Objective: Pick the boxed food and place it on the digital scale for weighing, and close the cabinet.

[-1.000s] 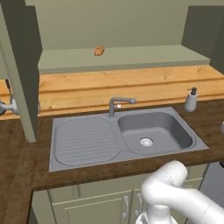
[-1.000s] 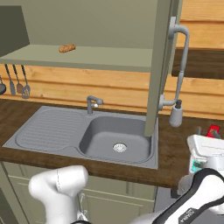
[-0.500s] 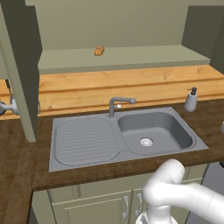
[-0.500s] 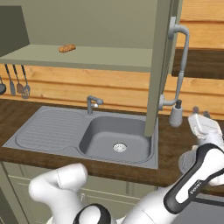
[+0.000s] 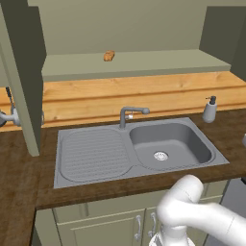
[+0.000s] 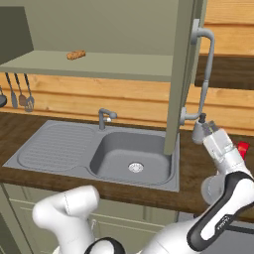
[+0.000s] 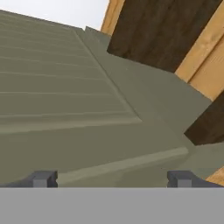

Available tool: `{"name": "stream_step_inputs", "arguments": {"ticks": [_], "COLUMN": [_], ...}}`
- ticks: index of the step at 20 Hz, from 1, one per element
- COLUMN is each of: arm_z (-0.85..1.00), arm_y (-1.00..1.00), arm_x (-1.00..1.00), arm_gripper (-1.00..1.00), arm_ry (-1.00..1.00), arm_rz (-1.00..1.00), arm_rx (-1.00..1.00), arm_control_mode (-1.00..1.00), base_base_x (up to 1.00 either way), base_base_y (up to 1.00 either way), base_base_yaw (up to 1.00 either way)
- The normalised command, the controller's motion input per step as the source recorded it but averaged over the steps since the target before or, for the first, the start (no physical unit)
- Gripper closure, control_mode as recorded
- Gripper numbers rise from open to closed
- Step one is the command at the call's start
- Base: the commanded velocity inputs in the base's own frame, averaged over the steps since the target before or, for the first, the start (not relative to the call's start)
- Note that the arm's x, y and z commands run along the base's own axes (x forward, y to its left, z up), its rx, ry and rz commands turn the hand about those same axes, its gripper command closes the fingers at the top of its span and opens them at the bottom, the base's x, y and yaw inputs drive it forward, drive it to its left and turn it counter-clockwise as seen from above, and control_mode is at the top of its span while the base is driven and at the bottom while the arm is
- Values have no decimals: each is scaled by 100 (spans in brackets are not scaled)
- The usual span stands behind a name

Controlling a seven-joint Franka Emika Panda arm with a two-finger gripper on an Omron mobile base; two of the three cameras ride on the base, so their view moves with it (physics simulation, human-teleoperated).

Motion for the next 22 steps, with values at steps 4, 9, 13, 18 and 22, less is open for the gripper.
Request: {"name": "stream_step_inputs", "arguments": {"ticks": [4, 9, 13, 18, 22], "arm_z": [-2, 69, 88, -53, -92], "arm_y": [100, 97, 36, 69, 14], "arm_x": [-9, 0, -1, -77, -74], "arm_gripper": [-100, -100, -100, -100, -100], "arm_ry": [-41, -32, -20, -26, -32], "arm_rz": [21, 18, 22, 18, 11], "arm_rx": [-8, -2, 3, 3, 9], "arm_control_mode": [-100, -100, -100, -100, -100], "base_base_x": [0, 0, 0, 0, 0], "base_base_y": [0, 0, 0, 0, 0], "base_base_yaw": [0, 0, 0, 0, 0]}}
